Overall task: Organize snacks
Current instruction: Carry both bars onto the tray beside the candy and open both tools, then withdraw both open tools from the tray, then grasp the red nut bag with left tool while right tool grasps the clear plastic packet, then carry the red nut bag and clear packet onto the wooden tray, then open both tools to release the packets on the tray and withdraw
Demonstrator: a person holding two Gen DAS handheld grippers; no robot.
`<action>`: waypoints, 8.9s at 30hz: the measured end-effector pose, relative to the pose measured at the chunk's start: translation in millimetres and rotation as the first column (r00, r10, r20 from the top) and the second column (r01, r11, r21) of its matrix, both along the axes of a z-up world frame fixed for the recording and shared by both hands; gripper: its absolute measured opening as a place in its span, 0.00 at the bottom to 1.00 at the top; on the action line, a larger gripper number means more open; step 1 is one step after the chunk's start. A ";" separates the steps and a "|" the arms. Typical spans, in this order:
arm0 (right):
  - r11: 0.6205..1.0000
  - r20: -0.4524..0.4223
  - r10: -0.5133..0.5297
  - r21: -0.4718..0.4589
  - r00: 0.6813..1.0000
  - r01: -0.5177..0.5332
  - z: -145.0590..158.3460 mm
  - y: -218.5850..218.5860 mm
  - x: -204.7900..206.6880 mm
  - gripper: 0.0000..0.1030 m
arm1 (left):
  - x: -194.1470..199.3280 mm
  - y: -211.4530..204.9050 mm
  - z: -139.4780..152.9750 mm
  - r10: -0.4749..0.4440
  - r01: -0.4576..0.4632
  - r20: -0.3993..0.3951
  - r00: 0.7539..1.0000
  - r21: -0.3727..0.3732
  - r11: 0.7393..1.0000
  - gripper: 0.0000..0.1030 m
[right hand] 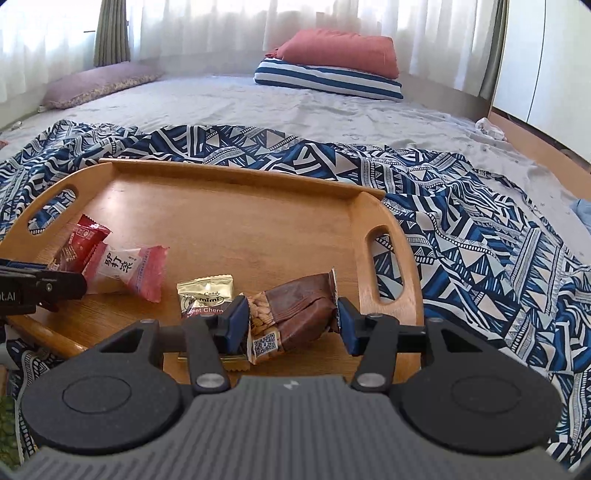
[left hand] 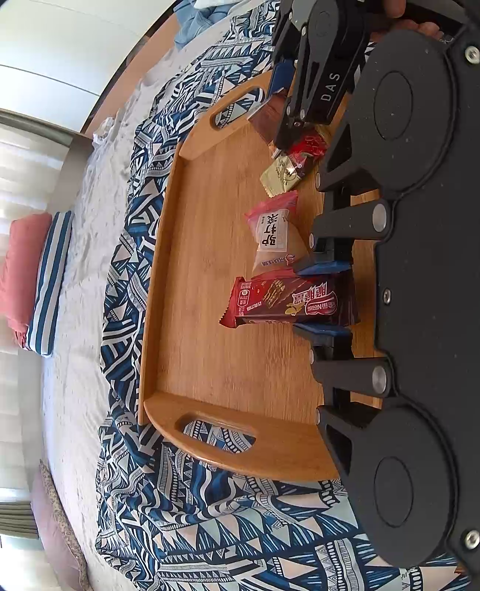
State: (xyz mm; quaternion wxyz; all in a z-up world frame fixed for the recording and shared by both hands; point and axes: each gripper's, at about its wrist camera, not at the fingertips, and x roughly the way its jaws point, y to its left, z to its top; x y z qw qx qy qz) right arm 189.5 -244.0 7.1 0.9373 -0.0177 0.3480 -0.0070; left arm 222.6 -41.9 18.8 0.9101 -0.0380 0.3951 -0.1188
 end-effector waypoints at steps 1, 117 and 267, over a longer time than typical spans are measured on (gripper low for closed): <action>1.000 -0.002 -0.005 0.015 1.000 0.005 -0.2 -2.0 0.9 0.54 | 0.2 -0.3 -0.1 -0.001 0.001 0.000 1.000 -0.003 1.000 0.24; 0.984 0.073 -0.177 0.036 0.981 0.175 -31.8 -29.0 -149.2 1.00 | -169.4 99.1 -19.1 0.163 -0.188 0.164 0.973 0.152 0.970 0.98; 0.993 0.138 -0.092 0.081 0.986 0.081 39.6 -12.8 -72.1 0.89 | -91.2 30.2 45.7 0.032 -0.050 0.197 0.980 0.086 0.995 0.99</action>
